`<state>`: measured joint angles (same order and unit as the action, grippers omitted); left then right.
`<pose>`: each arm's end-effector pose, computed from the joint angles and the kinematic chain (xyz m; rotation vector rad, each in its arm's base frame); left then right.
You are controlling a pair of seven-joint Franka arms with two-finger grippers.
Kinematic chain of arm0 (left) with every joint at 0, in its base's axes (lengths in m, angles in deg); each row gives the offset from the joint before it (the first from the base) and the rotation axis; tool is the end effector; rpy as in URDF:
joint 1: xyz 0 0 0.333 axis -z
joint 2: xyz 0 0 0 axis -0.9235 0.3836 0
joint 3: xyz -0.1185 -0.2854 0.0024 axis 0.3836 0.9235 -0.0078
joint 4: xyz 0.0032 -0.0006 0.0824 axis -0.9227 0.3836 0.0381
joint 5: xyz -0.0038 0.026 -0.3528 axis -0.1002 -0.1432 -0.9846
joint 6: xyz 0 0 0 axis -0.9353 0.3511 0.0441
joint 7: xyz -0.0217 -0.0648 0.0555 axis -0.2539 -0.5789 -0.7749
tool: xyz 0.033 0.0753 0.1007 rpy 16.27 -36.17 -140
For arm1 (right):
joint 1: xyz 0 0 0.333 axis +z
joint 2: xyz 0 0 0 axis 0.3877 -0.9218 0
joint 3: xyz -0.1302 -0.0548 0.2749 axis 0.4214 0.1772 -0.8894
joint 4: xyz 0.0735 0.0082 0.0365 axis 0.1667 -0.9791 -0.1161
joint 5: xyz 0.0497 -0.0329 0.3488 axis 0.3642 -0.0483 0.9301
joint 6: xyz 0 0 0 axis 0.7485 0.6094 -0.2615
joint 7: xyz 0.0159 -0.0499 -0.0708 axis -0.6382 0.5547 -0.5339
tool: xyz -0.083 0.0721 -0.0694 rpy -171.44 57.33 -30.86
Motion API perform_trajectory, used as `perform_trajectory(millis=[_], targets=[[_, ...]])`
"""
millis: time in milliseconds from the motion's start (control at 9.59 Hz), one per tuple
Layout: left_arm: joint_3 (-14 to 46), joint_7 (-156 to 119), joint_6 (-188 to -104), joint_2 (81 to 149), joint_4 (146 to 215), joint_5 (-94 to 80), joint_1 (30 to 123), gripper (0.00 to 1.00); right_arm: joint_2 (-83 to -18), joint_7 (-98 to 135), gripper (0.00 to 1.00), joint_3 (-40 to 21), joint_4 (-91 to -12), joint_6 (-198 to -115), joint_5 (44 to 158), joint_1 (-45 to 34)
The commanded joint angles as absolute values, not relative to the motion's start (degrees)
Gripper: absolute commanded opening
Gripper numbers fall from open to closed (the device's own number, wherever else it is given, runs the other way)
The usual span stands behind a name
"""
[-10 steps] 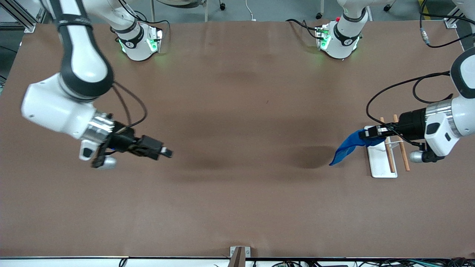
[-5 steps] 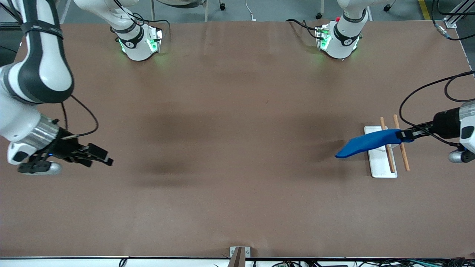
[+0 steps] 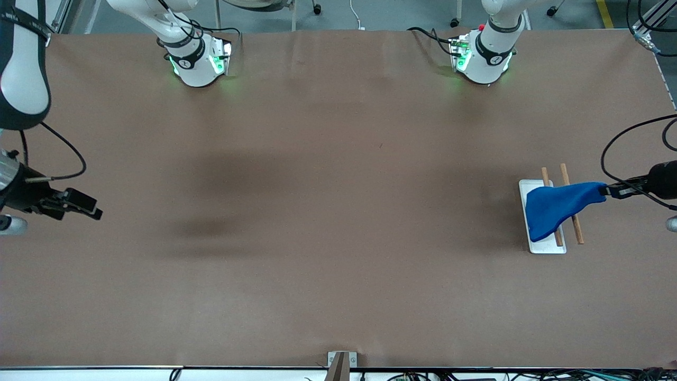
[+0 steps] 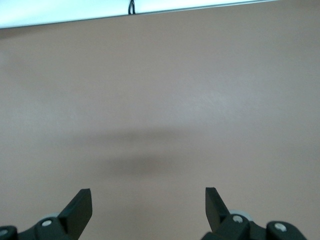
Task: Right arm passes towel to left arm to hang
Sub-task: 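Carry the towel to the dowels while the right gripper withdraws, then drape the towel over the wooden dowels with the left gripper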
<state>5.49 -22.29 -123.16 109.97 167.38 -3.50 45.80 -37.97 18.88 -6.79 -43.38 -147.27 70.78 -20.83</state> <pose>0.5766 0.1407 0.4269 2.9242 0.4587 -0.3210 0.5904 -0.0431 0.5158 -3.0529 0.0747 -0.1549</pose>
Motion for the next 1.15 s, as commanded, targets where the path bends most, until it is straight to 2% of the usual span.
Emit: perform_trajectory(millis=[0, 417, 1043], targets=[[5.73, -25.74, -123.17, 112.13, 165.88, 0.08, 46.09, 0.0, -32.59, 21.44, 1.0, -7.51, -44.69, -140.53, 66.97, -21.93], [5.64, -38.49, -122.64, 115.21, 162.19, 2.72, 42.84, 0.0, -28.78, 21.54, 1.0, -7.59, -44.95, -134.17, 66.79, -22.46], [5.64, -45.18, -123.52, 120.66, 159.73, 2.73, 40.29, 0.0, -27.38, 21.36, 1.0, -7.68, -48.28, -133.64, 65.21, -26.23]])
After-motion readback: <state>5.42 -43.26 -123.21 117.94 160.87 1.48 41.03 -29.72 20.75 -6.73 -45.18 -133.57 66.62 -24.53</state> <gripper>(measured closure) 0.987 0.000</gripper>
